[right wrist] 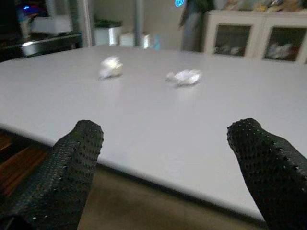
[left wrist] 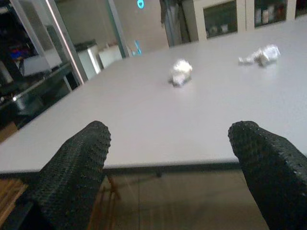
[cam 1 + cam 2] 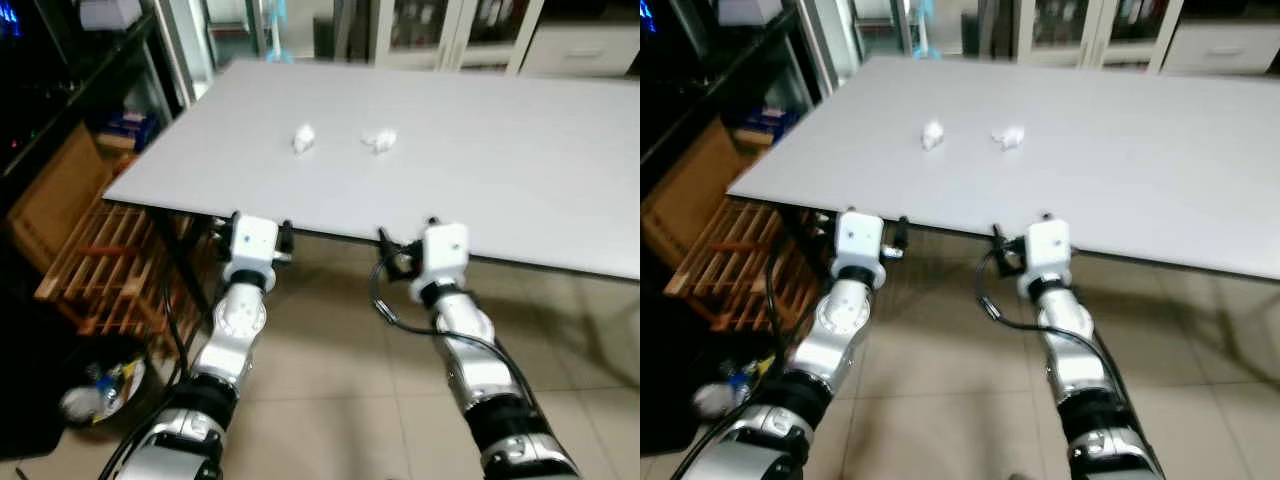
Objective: Picking trash to rubbish bin
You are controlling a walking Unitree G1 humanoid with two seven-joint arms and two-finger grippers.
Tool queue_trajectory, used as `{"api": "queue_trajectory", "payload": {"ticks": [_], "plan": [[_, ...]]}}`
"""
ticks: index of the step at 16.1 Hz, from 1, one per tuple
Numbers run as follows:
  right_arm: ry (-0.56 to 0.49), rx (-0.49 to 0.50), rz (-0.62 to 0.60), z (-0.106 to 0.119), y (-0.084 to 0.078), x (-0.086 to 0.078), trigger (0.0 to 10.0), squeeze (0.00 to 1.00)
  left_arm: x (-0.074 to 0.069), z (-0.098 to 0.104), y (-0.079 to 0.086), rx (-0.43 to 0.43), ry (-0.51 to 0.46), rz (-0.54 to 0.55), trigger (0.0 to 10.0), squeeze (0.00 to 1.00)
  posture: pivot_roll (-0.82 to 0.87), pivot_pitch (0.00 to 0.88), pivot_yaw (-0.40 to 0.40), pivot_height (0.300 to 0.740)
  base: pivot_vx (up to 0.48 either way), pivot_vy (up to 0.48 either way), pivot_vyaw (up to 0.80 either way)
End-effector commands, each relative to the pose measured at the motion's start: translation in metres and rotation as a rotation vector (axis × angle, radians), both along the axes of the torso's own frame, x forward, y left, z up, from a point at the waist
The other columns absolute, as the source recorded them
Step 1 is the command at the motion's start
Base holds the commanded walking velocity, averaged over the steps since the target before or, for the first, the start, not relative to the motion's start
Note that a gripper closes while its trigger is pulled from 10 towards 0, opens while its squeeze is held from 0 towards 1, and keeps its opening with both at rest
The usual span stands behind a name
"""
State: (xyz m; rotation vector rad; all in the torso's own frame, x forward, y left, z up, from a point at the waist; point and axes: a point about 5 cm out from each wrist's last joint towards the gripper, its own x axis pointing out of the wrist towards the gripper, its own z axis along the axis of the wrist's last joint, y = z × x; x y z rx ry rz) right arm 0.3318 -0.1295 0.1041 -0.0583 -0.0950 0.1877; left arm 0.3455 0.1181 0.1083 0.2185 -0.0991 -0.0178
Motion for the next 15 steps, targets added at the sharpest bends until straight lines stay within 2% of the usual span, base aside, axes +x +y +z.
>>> {"api": "queue_trajectory", "payload": {"ticks": [1,15], "plan": [[-0.011,0.012,0.034,0.0036,0.0118,0.0009,10.0,0.0,0.0011,0.0,0.0126,0.015,0.003,0.034,10.0,0.0,-0.02,0.056,0.039,0.74,0.371,0.0,0.0],[-0.008,0.028,0.028,0.0028,0.0123,0.0001,10.0,0.0,0.001,0.0001,0.0101,0.018,0.001,0.022,10.0,0.0,-0.03,0.045,0.046,0.74,0.361,0.0,0.0]]}}
